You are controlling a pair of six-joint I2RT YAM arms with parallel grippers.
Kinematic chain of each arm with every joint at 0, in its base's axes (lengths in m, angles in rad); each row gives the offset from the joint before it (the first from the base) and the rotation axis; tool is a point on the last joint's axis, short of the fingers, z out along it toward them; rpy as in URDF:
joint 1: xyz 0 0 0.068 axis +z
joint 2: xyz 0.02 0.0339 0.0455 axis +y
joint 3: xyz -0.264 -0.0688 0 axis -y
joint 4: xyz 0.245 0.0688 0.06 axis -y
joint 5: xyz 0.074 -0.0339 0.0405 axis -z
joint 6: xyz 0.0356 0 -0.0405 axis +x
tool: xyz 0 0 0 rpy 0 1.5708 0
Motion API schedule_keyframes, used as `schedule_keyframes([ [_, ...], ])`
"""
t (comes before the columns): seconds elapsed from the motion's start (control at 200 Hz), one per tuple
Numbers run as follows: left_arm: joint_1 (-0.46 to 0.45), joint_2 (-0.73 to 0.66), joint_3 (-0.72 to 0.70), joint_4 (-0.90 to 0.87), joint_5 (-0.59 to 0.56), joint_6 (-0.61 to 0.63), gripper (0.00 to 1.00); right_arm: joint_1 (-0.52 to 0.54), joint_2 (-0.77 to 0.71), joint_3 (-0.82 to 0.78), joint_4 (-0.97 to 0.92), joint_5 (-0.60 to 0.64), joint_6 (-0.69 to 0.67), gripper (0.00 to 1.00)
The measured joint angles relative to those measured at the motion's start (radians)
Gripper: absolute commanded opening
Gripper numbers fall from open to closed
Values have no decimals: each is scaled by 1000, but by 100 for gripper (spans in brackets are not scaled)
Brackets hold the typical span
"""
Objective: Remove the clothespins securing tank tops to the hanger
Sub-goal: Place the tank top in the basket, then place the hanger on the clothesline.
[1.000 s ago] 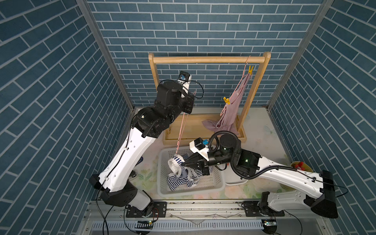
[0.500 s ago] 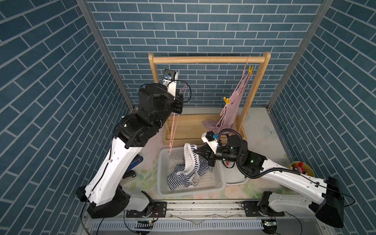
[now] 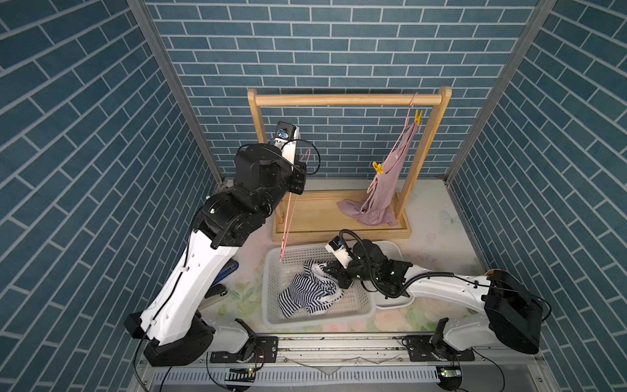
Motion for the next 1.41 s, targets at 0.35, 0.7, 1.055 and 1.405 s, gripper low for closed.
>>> schedule_keyframes([
  [0.35, 7, -23, -56, 16, 26, -27, 0, -4, -92, -3, -91, 166, -6, 58],
  [0.7, 14, -20, -113, 86, 17, -74, 0, 76, -341, 74, -163, 187, -42, 58],
  [1.055, 15, 5, -113, 156, 18, -92, 0, 86, -325, 335, -189, 174, -45, 58],
  [1.405, 15, -3, -161, 245, -2, -120, 0, 85, -146, 484, -159, 81, 81, 54],
])
